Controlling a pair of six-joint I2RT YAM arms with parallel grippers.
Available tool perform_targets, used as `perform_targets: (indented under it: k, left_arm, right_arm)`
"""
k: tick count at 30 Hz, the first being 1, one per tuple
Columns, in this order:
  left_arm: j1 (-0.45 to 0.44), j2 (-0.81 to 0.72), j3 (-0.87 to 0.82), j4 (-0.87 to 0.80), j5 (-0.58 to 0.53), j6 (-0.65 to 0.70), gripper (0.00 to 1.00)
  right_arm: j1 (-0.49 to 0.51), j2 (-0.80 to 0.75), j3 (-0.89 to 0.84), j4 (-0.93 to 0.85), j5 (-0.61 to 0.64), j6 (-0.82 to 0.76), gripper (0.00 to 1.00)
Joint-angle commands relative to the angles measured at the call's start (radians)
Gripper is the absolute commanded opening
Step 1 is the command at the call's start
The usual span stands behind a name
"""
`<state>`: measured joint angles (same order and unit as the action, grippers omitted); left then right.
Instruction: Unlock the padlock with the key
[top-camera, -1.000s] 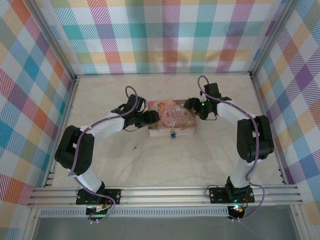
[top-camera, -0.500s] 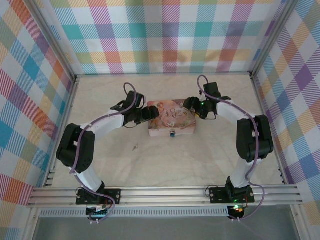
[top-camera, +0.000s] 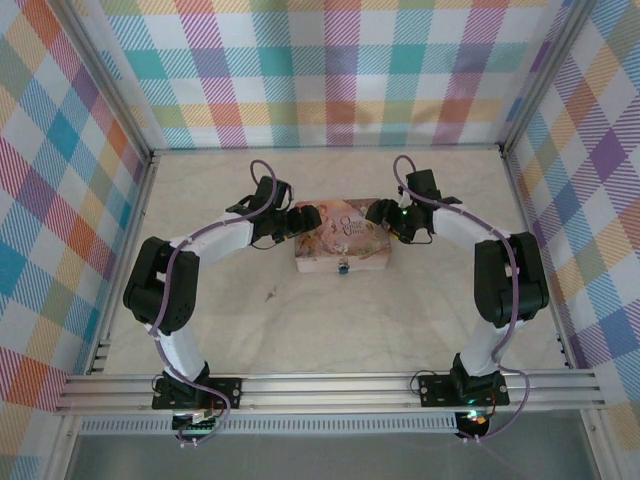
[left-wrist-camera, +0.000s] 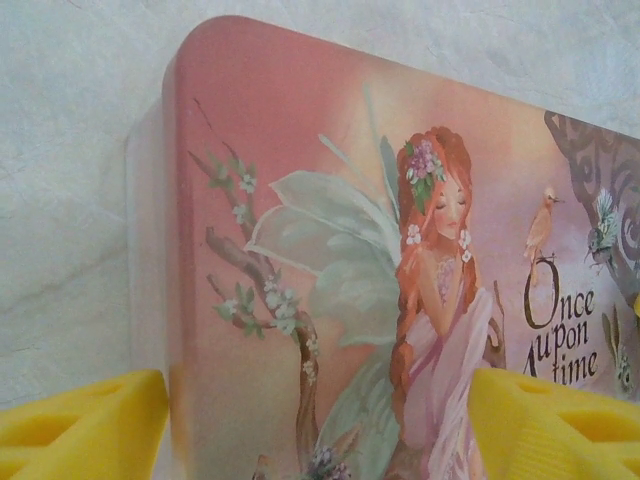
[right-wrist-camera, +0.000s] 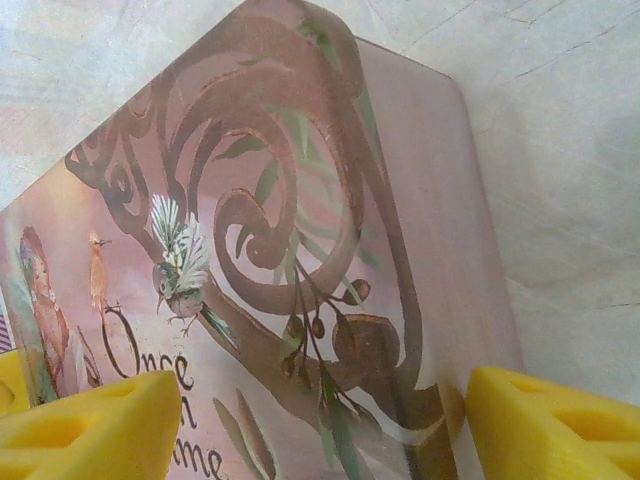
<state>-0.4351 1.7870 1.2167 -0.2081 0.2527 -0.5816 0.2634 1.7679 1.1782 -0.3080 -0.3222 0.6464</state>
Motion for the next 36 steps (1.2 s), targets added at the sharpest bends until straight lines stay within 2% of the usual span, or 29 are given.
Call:
perform_targets:
  k: [1, 5, 12, 16, 21, 27, 31, 36]
  left_arm:
    - [0.023, -0.026, 0.013, -0.005, -0.002, 0.0, 0.87]
    - [0.04, -0.081, -0.016, -0.043, -0.041, 0.011, 0.95]
    - [0.049, -0.187, -0.066, -0.209, -0.134, 0.04, 0.93]
    - [0.049, -0.272, -0.122, -0.344, -0.179, 0.061, 0.87]
    - [0.035, -0.305, -0.151, -0.507, -0.228, 0.083, 0.78]
    - [-0.044, -0.278, -0.19, -0.573, -0.262, 0.043, 0.67]
    - [-0.102, -0.22, -0.168, -0.618, -0.309, 0.006, 0.66]
    - [-0.137, -0.181, -0.183, -0.616, -0.311, -0.072, 0.61]
  right_arm:
    - [0.013, -0.037, -0.008, 0.001, -0.013, 0.008, 0.75]
    - [0.014, -0.052, -0.015, -0.011, 0.015, 0.012, 0.77]
    - [0.013, -0.108, -0.024, -0.067, 0.082, -0.014, 0.79]
    - [0.014, -0.202, -0.059, -0.119, 0.143, -0.048, 0.8]
    - [0.027, -0.325, -0.121, -0.158, 0.142, -0.096, 0.75]
    - [0.104, -0.488, -0.207, -0.194, 0.136, -0.118, 0.64]
    - [0.179, -0.557, -0.257, -0.212, 0.152, -0.101, 0.63]
    - [0.253, -0.599, -0.299, -0.21, 0.194, -0.068, 0.64]
